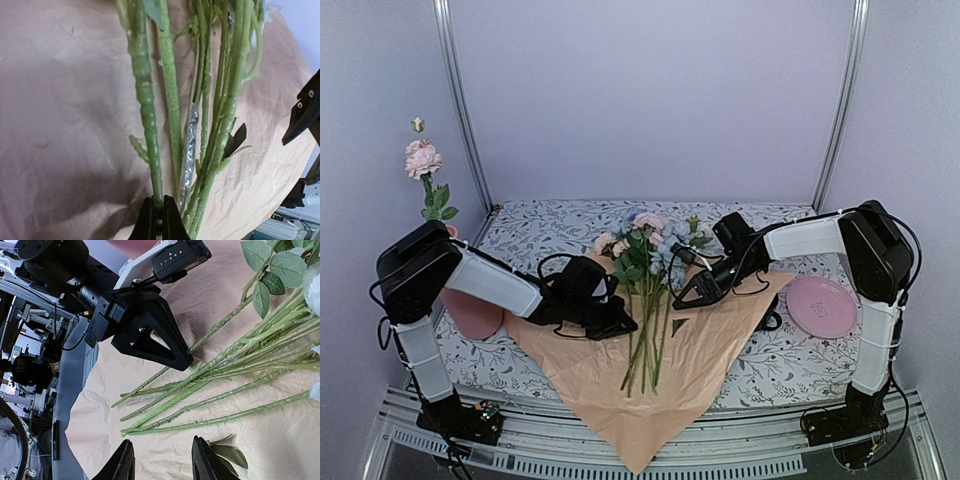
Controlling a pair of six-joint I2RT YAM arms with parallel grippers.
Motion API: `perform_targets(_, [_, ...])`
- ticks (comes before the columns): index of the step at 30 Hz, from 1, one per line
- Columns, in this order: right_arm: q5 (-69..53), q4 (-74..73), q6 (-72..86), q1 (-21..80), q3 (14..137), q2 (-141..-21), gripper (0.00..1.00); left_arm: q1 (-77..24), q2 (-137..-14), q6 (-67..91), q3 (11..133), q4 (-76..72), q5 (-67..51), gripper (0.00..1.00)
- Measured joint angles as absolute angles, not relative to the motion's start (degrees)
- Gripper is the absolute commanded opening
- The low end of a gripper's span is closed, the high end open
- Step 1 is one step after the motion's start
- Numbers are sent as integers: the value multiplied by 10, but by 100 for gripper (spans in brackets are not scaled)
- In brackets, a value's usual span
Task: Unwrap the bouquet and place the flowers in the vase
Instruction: Pick up the fake flower from the flattened wrapping paper, then pass from the left arm to the right
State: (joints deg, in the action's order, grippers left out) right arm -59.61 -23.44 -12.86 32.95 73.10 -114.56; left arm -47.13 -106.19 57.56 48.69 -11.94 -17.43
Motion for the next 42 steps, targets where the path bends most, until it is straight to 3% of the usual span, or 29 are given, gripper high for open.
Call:
perform_targets(7, [-597, -235, -126, 329, 731, -1145, 42, -471, -1021, 582, 447, -131, -154, 0])
perform_targets(17, [-618, -240, -87, 332, 784, -1145, 52, -471, -895, 582, 376, -238, -85, 0])
perform_targets(33, [-636, -244, -90, 438, 802, -1145, 55, -504, -910, 544, 363, -504, 5, 0])
perform_targets(35, [-636, -244, -92, 438, 802, -1145, 49, -504, -912, 544, 363, -517, 10, 0])
perform_targets(38, [-638, -242, -98, 437, 802, -1145, 11, -505, -914, 544, 363, -531, 16, 0])
perform_targets(39, [-639, -241, -101, 437, 802, -1145, 3, -505, -915, 544, 363, -535, 18, 0])
perform_targets(42, [-639, -239, -104, 436, 802, -1145, 0, -505, -916, 545, 362, -545, 20, 22])
